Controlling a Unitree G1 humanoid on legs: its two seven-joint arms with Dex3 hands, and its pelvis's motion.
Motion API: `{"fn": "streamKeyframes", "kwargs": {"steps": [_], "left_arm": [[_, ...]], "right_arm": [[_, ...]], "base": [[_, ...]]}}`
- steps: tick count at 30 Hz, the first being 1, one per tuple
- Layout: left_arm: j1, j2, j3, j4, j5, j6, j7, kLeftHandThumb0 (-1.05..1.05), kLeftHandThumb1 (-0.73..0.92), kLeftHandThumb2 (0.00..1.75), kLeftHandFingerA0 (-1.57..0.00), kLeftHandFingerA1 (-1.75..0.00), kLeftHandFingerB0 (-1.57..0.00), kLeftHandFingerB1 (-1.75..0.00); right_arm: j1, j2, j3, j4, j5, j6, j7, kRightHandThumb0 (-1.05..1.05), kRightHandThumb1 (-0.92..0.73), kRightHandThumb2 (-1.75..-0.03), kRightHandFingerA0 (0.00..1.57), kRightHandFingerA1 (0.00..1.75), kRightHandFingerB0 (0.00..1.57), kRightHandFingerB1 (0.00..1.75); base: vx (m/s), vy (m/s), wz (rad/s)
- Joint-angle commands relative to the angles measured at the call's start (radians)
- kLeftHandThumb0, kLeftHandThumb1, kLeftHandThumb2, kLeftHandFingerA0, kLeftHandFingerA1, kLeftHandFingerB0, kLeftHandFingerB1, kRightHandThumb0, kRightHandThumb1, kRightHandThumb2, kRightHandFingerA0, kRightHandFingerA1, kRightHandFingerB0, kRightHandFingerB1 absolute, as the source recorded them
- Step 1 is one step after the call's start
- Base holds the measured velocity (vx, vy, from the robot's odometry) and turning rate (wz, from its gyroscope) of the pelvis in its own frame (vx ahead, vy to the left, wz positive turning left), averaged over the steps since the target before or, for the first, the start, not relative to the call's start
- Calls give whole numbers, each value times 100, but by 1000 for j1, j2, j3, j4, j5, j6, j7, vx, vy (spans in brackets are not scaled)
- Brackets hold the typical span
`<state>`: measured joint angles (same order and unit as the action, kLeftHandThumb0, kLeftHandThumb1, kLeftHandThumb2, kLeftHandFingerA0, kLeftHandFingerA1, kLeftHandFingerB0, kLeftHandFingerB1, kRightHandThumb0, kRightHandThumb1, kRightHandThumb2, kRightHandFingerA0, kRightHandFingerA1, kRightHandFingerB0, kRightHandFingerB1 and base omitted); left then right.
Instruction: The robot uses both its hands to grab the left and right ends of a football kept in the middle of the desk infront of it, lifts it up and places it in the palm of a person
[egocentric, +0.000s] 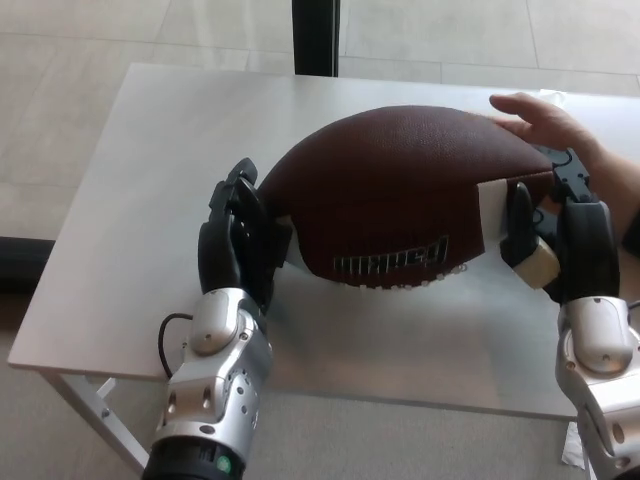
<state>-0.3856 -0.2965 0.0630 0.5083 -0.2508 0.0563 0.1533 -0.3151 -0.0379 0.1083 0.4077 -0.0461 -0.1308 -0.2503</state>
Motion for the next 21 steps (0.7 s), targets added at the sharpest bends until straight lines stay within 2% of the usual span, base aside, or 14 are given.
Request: {"fn": "streamKeyframes", "kwargs": {"steps": [1, 2, 4, 5, 7, 10, 12, 13, 14, 17, 18, 19, 20, 21], "left_arm": [[-66, -173, -150, 47, 23, 120, -60, -78, 92, 91, -21, -66, -8, -27], [-81, -174, -154, 35, 24, 140, -46, -78, 92, 93, -19, -62, -7, -26], [-84, -170, -164, 24, 25, 154, -46, -75, 92, 95, -18, -59, -5, -25], [-95, -161, -167, 17, 19, 168, -54, -77, 92, 99, -13, -57, -5, -23], [-128, -154, -167, 26, 29, 173, -40, -74, 92, 98, -16, -58, -4, -25], [-152, -149, -164, 34, 31, 180, -30, -72, 92, 97, -17, -57, -5, -27], [-238, -101, -155, 51, 32, 211, -60, -75, 92, 93, -24, -65, -9, -33], [-262, -89, -147, 59, 27, 219, -68, -74, 92, 89, -27, -65, -11, -34], [-283, -79, -134, 64, 14, 225, -79, -75, 92, 86, -28, -65, -11, -37], [-325, -70, -109, 100, -3, 226, -83, -79, 92, 81, -32, -68, -14, -37], [-357, -46, -97, 133, -7, 190, -121, -81, 91, 79, -38, -70, -18, -39], [-374, -35, -97, 141, -2, 189, -121, -79, 80, 114, -45, -71, -18, -49], [-393, -26, -90, 162, -2, 168, -127, -81, 92, 74, -50, -71, -25, -40], [-409, -21, -91, 171, 6, 170, -111, -83, 92, 73, -55, -70, -30, -38]], "right_arm": [[-86, 63, 162, 65, -146, -151, 48, -105, -85, -71, 79, 98, 48, 85], [-94, 61, 166, 77, -154, -165, 36, -105, -86, -70, 98, 99, 47, 86], [-94, 54, 179, 71, -179, -137, 11, -105, -88, -72, 103, 101, 45, 88], [-96, 56, 178, 74, -168, -142, 17, -105, -87, -71, 118, 103, 47, 87], [-108, 57, 166, 64, -137, -138, 40, -105, -86, -71, 106, 100, 46, 85], [-126, 49, 165, 75, -145, -145, 30, -105, -89, -70, 103, 101, 45, 87], [-160, 36, 166, 83, -211, -153, -59, -105, -92, -73, 96, 111, 46, 87], [-167, 37, 158, 87, -199, -168, -59, -105, -91, -71, 71, 104, 51, 88], [-175, 39, 150, 90, -180, -188, -53, -105, -90, -70, 67, 100, 51, 87], [-190, 27, 158, 87, -204, -169, -82, -105, -92, -72, 68, 103, 45, 89], [-195, 38, 140, 54, -153, -158, -48, -105, -90, -70, 76, 101, 44, 82], [-196, 38, 139, 28, -149, -127, -48, -105, -90, -71, 83, 101, 43, 82], [-195, 42, 133, -7, -131, -105, -40, -105, -89, -69, 88, 102, 43, 79], [-193, 44, 132, -36, -130, -82, -43, -105, -88, -69, 75, 100, 42, 78]], "base": [[0, 0, 0], [0, 0, 0], [0, 0, 0], [0, 0, 0], [0, 0, 0], [0, 0, 0], [0, 0, 0], [0, 0, 0], [0, 0, 0], [0, 0, 0], [0, 0, 0], [0, 0, 0], [0, 0, 0], [0, 0, 0]]}}
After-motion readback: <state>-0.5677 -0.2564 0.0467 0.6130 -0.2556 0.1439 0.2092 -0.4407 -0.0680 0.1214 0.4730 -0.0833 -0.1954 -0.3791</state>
